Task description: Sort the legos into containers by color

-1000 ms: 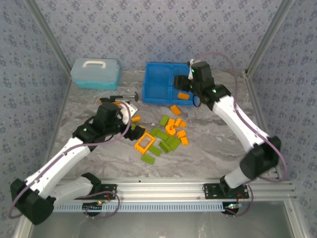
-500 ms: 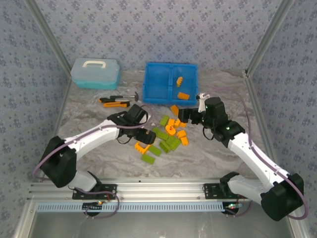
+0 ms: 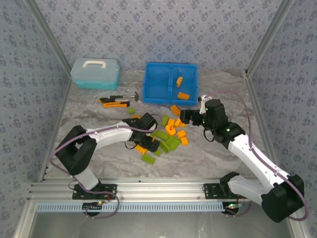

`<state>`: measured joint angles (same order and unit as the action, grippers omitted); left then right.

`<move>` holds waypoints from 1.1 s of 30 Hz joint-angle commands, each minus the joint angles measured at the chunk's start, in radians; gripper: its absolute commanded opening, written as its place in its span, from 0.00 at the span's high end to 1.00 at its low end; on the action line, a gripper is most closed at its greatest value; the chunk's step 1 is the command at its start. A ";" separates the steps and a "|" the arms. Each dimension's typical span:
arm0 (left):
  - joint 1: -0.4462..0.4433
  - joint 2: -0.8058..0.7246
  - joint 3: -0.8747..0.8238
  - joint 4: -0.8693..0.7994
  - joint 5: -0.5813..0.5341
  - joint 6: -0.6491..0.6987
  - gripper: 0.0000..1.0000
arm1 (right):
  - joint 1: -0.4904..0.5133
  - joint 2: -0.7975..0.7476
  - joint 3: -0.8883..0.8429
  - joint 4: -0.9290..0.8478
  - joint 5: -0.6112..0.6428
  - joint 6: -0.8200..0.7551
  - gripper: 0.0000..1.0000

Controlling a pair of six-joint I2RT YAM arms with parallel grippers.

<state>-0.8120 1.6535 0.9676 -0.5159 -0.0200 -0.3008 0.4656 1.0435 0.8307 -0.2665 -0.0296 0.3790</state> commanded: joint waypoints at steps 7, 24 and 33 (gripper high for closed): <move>-0.002 0.018 -0.015 0.079 -0.040 -0.019 0.30 | 0.002 0.003 -0.004 -0.033 0.024 0.041 0.00; -0.003 -0.115 0.005 0.081 -0.002 -0.023 0.21 | 0.002 0.001 -0.016 -0.043 0.030 0.065 0.00; -0.004 -0.051 0.011 0.102 -0.013 -0.024 0.14 | 0.001 -0.003 -0.019 -0.061 0.041 0.067 0.00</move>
<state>-0.8120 1.5745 0.9478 -0.4210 -0.0311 -0.3237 0.4656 1.0443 0.8196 -0.2955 -0.0135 0.4305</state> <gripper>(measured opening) 0.859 0.999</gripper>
